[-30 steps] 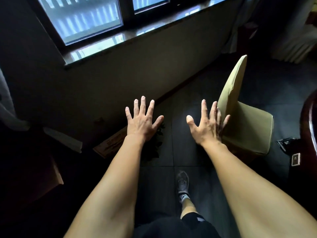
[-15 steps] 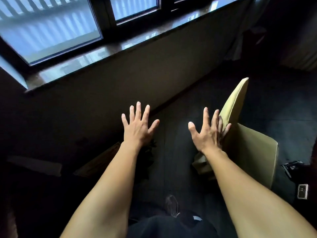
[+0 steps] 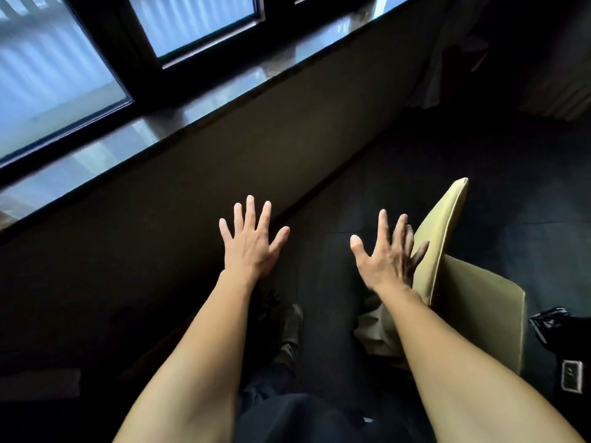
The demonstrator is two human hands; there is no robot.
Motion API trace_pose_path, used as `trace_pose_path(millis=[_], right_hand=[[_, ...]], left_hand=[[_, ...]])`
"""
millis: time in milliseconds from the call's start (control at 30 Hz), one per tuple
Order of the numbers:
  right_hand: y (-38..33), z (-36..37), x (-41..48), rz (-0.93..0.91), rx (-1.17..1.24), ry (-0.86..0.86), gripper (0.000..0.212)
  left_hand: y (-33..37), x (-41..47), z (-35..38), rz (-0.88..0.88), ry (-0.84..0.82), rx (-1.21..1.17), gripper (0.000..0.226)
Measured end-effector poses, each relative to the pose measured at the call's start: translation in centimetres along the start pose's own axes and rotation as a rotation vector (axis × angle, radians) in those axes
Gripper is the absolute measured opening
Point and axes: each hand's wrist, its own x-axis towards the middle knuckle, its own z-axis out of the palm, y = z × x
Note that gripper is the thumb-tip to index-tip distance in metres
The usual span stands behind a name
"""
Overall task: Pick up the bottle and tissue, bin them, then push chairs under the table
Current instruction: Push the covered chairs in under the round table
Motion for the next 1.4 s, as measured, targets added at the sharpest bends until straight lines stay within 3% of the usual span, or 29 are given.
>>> trace_pose_path(millis=[400,667,967,1133,1400], right_hand=[[-4.6,-0.6,15.1,0.191,0.028,0.095,0.086],[-0.5,-0.9,22.1,0.401,0.043,0.160,0.084],[6.9,-3.7,31.5,0.652,0.127,0.296,0.082],[10.6,-4.7,31.9,0.846,0.197,0.431,0.081],[14.7,-3.6,23.7,1.287,0.213,0.465,0.085]], left_hand=[[3.2,19.8,-1.7,0.138,-0.069,-0.032,0.074],[10.5,29.4,-0.6,0.320,-0.094,-0.003,0.075],[24.8,38.5,0.9,0.614,-0.161,0.036,0.076],[33.4,40.0,1.9,0.801,-0.232,0.016,0.077],[43.9,36.3,4.5,1.230,-0.379,0.054,0.077]])
